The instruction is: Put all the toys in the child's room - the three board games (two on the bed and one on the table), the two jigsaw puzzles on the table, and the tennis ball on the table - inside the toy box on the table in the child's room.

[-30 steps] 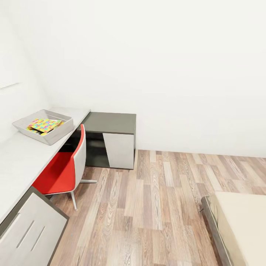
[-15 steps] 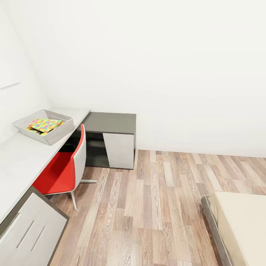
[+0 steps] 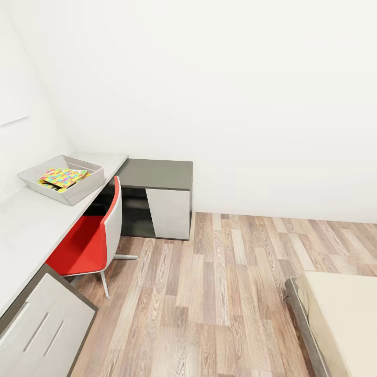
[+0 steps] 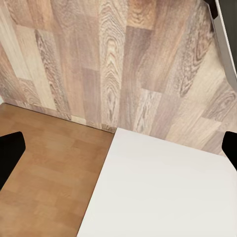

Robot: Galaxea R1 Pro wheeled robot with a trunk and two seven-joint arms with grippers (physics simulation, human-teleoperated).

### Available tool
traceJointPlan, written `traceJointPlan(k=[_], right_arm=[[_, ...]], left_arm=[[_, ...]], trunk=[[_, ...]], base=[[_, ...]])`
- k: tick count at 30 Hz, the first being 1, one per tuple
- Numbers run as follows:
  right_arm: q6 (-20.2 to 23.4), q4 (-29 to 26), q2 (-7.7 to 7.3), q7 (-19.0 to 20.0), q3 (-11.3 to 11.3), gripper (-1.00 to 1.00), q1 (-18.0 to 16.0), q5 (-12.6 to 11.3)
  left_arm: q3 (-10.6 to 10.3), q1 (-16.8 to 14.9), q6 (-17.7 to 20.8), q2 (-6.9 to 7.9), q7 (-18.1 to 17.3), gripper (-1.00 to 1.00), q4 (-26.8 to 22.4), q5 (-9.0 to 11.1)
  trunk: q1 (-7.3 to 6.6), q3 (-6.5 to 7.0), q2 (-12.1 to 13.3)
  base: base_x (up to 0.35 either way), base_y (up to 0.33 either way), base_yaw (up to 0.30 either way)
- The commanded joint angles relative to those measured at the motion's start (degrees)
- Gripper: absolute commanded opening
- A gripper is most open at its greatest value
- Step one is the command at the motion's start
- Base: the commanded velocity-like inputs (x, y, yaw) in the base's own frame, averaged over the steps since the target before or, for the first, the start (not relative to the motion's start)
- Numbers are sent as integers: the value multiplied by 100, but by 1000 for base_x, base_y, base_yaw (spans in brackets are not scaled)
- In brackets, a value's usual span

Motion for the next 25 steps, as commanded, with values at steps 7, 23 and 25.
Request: traceJointPlan(k=[7,23,25], right_arm=[[-14,0,-1,-11,48,100,-2,-55],[-14,0,1,-11,48,100,-2,-55],[-14,0,1,-11,48,100,-2,-55]], left_arm=[[15,7,33,-1,11,100,-24,41],[13,8,33,-1,11,100,-24,41],[13,8,33,-1,11,100,-24,41]], trunk=[[3,-8,-9],[3,-8,-9],[3,-8,-9]], base=[[0,0,0],[0,0,0],[0,0,0]])
